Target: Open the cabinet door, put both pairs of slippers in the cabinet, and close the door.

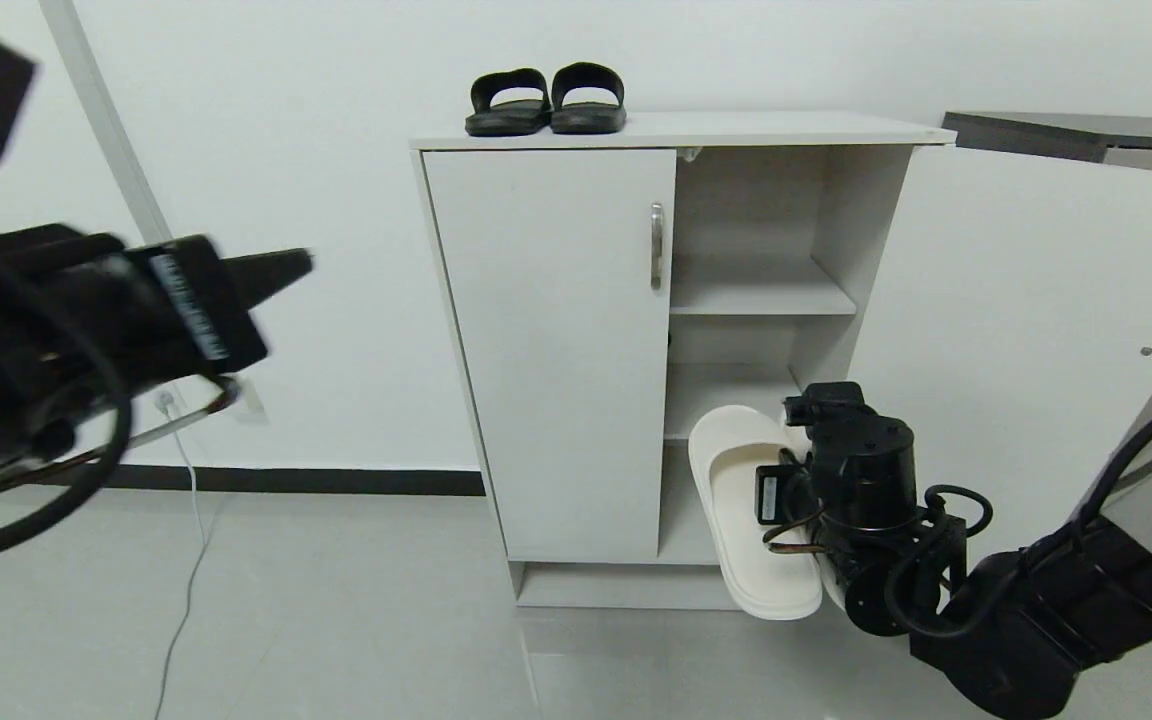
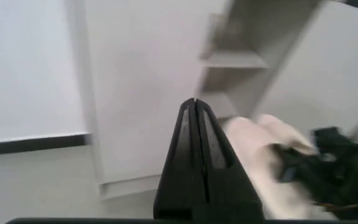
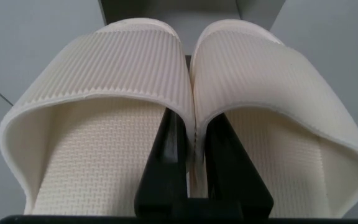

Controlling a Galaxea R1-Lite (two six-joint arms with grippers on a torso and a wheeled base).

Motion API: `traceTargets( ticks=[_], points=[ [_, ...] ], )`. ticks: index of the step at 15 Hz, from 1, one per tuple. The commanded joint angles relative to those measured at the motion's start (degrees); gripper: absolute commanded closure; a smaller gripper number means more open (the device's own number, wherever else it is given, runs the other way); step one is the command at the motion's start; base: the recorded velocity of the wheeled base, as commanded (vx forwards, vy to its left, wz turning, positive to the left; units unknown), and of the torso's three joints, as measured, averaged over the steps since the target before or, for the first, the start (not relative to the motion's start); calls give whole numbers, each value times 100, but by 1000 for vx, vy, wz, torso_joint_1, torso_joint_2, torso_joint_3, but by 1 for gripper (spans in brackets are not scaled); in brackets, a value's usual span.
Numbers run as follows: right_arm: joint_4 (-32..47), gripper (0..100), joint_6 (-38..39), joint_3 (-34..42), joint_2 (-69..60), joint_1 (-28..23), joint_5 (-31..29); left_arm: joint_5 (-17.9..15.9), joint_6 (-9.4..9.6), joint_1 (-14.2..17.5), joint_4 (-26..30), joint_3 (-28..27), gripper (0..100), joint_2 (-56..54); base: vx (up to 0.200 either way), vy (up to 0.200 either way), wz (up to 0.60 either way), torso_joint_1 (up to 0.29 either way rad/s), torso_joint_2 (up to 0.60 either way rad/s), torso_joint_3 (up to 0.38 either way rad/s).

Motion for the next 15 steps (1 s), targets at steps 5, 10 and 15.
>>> traceTargets(
  ticks=[5,10,15],
  points=[
    [-11,100,0,24,40,-14,-22,674,406,2327,104,3439,100,-3755,0,0,0,0,0,0],
    [-2,100,-9,50,57,21,-22,665,458,3285,1238,4617,100,-5715,0,0,0,0,0,0],
    [-2,100,-9,94,48,47,-13,-723,511,3435,1580,4934,100,-6120,0,0,0,0,0,0]
  ],
)
